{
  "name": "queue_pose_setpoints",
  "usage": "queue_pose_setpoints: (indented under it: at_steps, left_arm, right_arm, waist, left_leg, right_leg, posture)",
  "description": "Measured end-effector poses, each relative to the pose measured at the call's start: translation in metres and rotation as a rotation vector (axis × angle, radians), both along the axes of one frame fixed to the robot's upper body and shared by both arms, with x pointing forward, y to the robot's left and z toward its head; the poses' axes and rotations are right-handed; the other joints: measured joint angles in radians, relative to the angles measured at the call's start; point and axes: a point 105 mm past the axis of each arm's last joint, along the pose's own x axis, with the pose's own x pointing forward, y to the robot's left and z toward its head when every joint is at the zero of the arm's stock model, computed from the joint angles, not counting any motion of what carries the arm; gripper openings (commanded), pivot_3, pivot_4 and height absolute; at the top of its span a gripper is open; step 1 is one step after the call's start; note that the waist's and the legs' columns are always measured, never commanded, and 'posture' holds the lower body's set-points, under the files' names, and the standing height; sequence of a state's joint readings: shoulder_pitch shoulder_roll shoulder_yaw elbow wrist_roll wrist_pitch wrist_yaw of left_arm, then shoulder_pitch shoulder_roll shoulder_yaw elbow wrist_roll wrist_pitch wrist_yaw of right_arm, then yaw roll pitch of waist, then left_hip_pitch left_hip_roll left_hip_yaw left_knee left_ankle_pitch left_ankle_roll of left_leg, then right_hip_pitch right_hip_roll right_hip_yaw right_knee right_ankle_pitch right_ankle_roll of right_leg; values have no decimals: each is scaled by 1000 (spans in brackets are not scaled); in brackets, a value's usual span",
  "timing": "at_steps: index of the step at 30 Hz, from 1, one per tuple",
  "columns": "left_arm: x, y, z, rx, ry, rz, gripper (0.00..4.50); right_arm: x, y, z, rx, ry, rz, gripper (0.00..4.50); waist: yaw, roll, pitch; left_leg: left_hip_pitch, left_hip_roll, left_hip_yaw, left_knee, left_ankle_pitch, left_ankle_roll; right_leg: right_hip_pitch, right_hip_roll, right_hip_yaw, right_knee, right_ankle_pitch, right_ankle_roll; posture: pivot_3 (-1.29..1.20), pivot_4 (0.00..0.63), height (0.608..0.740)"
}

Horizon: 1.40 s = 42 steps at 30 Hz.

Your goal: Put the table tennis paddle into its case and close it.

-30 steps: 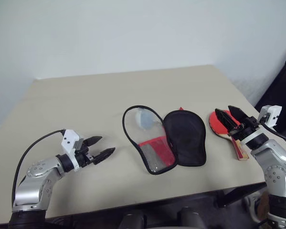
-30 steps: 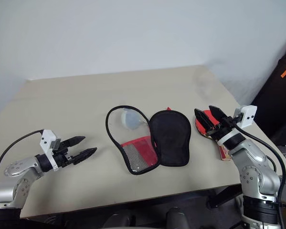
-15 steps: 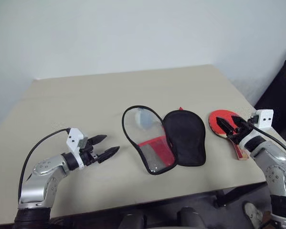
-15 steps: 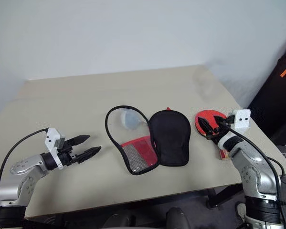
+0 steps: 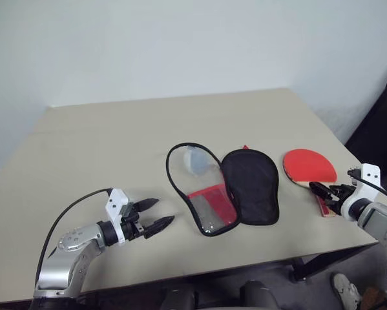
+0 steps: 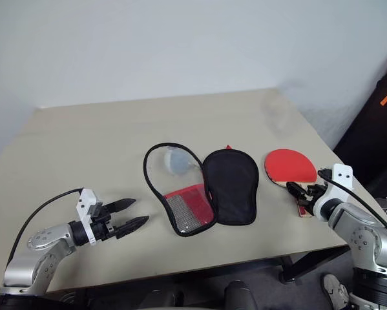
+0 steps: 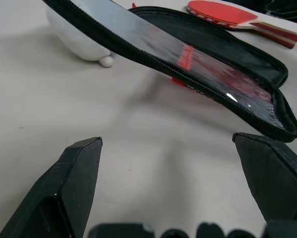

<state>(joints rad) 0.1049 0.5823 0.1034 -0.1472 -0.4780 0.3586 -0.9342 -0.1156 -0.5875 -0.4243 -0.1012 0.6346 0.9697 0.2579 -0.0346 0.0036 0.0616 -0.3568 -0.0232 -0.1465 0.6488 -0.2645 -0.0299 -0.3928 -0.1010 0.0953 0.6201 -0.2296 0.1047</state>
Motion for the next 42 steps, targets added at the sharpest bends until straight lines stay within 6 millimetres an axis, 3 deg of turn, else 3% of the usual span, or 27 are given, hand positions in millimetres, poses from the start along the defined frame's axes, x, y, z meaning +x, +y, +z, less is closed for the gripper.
queue_pose_setpoints:
  at_steps: [4, 16, 19, 25, 33, 37, 40, 42]
  left_arm:
    - [-4, -16, -8, -24, 18, -41, 4500]
    - [6, -32, -5, -39, -19, -68, 4500]
    - [9, -32, -4, -37, -25, -69, 4500]
    - [12, -35, -3, -37, -34, -73, 4500]
    - [14, -38, -3, -26, -37, -86, 4500]
    - [15, -39, -5, -26, -28, -98, 4500]
    - [19, -41, -5, -26, -30, -108, 4500]
    - [21, -43, -7, -32, -32, -123, 4500]
  right_arm:
    - [-5, -9, -11, -19, 52, -4, 3755]
    - [2, 5, -24, -94, 71, 86, 3755]
    - [7, 5, -27, -137, 75, 91, 3249]
    - [15, 6, -29, -151, 60, 74, 1183]
    - [19, 5, -29, -124, 34, 13, 1138]
    - [31, 13, 3, -53, -65, -69, 1138]
    - [40, 43, 46, -61, -216, -25, 1138]
    - [43, 68, 60, -45, -272, 15, 1138]
  waist:
    - [0, 0, 0]
    - [-2, -1, 0]
    - [-4, -5, -1]
    - [-12, -6, -1]
    - [-14, -10, -1]
    - [-14, 1, 2]
    - [-14, 2, 2]
    - [-14, 1, 1]
  left_leg:
    - [0, 0, 0, 0, 0, 0]
    - [0, 0, 0, 0, 0, 0]
    - [1, 0, 0, 1, 0, 0]
    - [1, 0, 0, 1, 0, 0]
    - [1, 0, 0, 2, 0, 0]
    - [-2, -1, 0, 2, 0, 0]
    - [-1, 0, -1, -1, 0, 0]
    - [-1, 1, -1, -1, 0, 0]
  right_leg:
    - [0, 0, 0, 0, 0, 1]
    - [0, 0, 0, 0, 1, 1]
    - [1, 0, 0, 0, 1, 1]
    - [2, 0, 0, 0, 1, 1]
    - [2, 0, 0, 0, 1, 1]
    - [-2, 0, 1, 2, 1, 2]
    - [-3, 1, 1, 2, 1, 2]
    - [-3, 2, 1, 2, 1, 1]
  posture:
    - [0, 0, 740]
    - [0, 0, 740]
    - [0, 0, 740]
    - [0, 0, 740]
    - [0, 0, 740]
    - [0, 0, 740]
    - [0, 0, 740]
    - [0, 0, 740]
